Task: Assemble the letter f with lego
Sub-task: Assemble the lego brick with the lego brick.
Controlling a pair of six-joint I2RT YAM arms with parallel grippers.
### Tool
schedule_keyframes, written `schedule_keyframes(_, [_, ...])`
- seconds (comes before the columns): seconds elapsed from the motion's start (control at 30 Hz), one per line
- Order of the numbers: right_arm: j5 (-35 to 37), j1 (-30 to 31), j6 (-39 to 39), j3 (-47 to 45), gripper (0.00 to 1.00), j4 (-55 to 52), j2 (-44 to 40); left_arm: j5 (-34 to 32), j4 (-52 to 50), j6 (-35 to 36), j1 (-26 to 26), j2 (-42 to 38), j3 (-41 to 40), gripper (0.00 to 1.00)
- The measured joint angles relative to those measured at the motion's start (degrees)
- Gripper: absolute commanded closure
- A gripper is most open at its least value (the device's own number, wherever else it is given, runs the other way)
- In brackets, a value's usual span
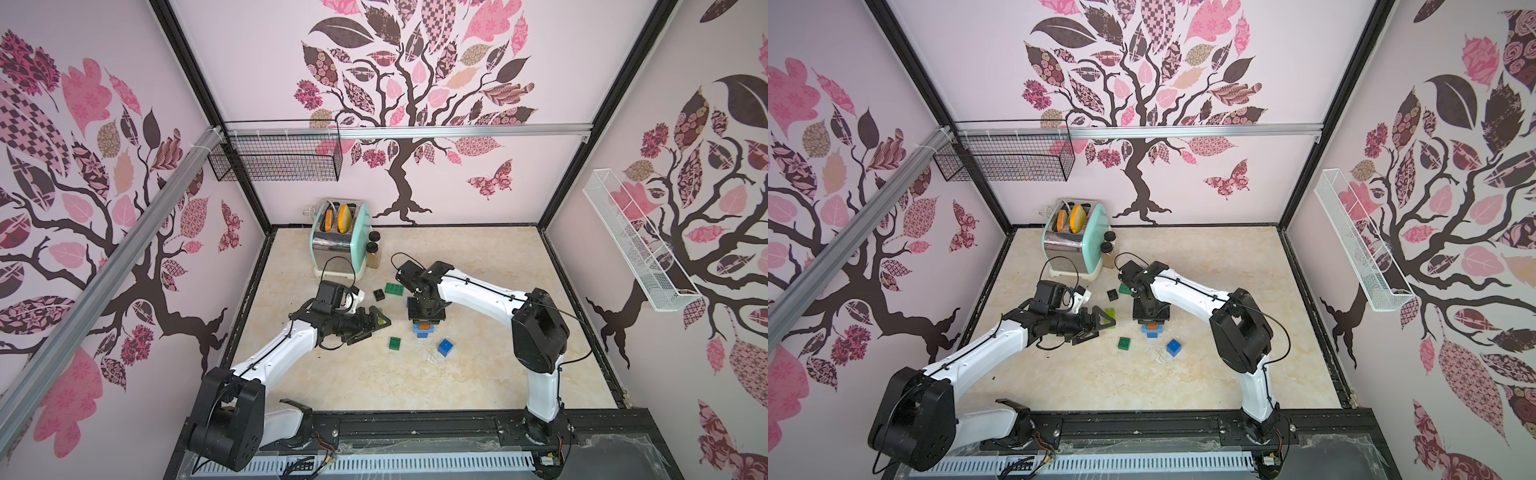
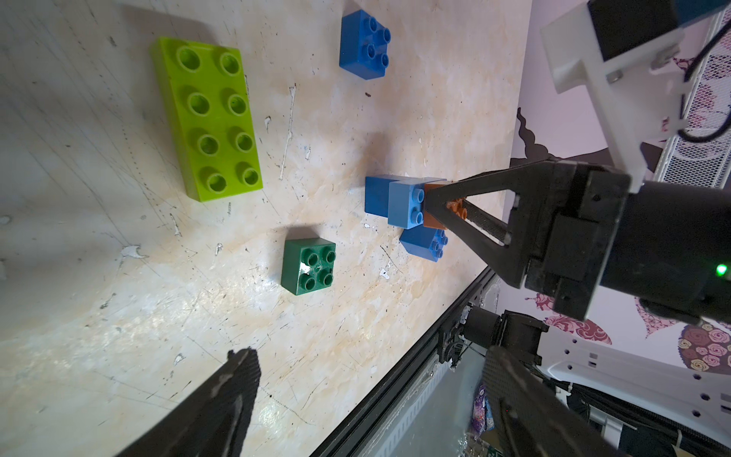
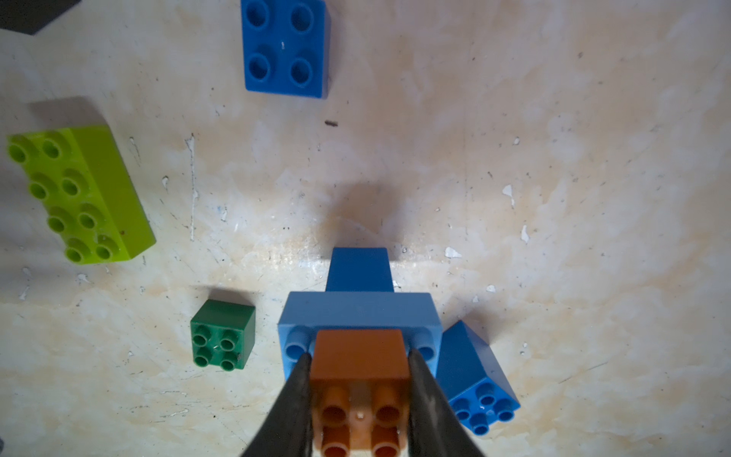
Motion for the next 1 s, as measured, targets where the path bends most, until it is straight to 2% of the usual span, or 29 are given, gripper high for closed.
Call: schedule_keyframes(1.0, [2.8, 1.1, -1.8, -5.2, 0.71, 5.1, -3.1, -1.0, -1.0, 0.0, 0.0, 0.0, 0.0, 0.08])
